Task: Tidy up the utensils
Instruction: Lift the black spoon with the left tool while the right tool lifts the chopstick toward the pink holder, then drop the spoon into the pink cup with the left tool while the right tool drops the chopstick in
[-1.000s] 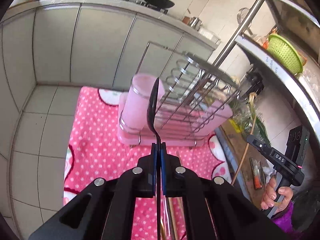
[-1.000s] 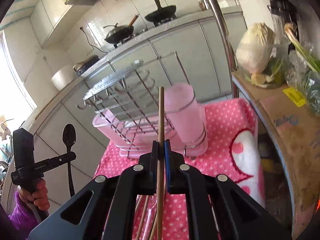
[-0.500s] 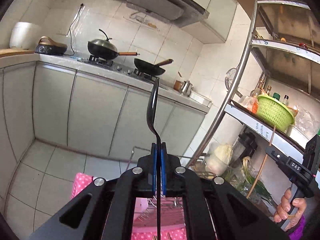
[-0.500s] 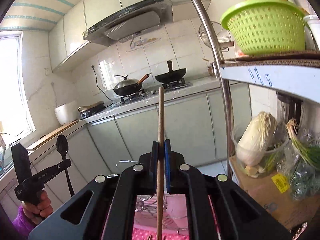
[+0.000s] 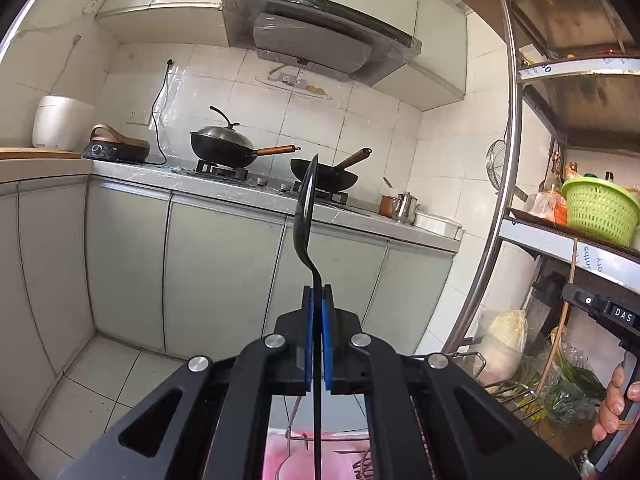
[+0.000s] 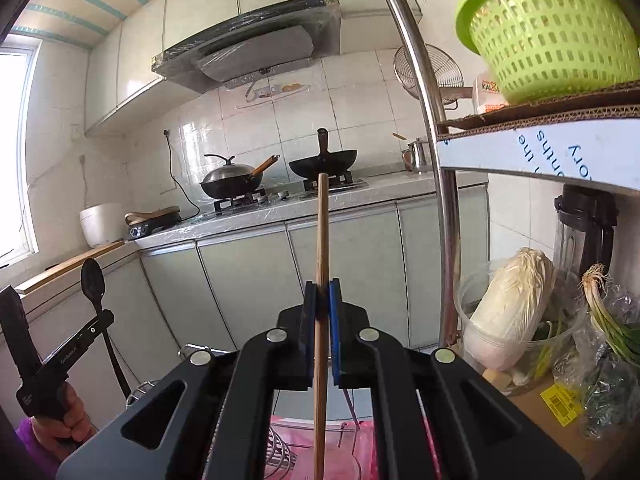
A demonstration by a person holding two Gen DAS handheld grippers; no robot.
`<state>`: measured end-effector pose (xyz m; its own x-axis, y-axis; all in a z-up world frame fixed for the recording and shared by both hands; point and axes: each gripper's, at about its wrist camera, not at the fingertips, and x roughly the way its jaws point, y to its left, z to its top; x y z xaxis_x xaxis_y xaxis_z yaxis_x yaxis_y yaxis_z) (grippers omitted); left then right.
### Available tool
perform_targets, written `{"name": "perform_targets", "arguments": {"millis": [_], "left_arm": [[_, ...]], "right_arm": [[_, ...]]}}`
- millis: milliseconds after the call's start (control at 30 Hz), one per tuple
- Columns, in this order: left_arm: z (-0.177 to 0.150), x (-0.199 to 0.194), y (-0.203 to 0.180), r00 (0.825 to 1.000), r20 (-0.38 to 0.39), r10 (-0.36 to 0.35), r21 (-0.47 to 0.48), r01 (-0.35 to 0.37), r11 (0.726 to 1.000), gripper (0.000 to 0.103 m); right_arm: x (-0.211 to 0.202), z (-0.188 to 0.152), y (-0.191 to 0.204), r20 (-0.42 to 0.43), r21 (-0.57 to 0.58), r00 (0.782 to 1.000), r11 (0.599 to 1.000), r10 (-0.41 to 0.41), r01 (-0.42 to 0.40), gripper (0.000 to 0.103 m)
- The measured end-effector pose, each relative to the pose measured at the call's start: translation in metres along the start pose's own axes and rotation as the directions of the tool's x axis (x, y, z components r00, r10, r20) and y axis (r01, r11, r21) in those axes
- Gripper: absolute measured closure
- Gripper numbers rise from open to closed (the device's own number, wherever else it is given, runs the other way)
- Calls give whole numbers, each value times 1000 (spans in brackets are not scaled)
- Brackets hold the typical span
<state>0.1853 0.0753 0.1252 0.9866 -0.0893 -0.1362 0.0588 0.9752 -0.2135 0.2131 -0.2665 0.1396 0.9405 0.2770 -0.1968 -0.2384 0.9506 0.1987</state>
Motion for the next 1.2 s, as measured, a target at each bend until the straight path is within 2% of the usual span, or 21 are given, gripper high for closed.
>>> {"name": "perform_targets", "arguments": {"millis": [100,467,633,833,933,967,1000,1133,1200], "left_arm": [[-18,5,0,1000,-10,15,36,-14,999,100],[-67,-8,4,991,-134,-29,16,32,999,100],[-82,-2,3,973,-230,-33,26,40,999,100],[-81,7,7,957,-289,20,21,-15,1000,97],[-80,9,11,950,-311,34,9,-33,999,82],[-79,9,13,947,-320,32,-1,-34,999,72],[-79,9,14,943,-331,24,-14,-30,999,66],[-80,10,20,924,-383,3,-50,-24,998,63],[-79,8,22,918,-397,-3,-68,-27,997,63]], "right_arm": [[8,-18,0,-44,-5,999,1000,-5,5,97],[8,-68,-9,-186,61,983,998,8,4,97],[16,-79,-12,-261,75,965,997,6,14,96],[19,-79,-18,-291,103,957,994,3,28,96],[20,-78,-20,-308,111,951,993,5,31,96],[20,-78,-21,-318,111,948,993,4,33,96],[21,-78,-21,-329,115,944,993,12,28,94],[21,-80,-23,-358,130,934,991,17,31,61],[18,-80,-22,-359,132,933,991,22,28,60]]}}
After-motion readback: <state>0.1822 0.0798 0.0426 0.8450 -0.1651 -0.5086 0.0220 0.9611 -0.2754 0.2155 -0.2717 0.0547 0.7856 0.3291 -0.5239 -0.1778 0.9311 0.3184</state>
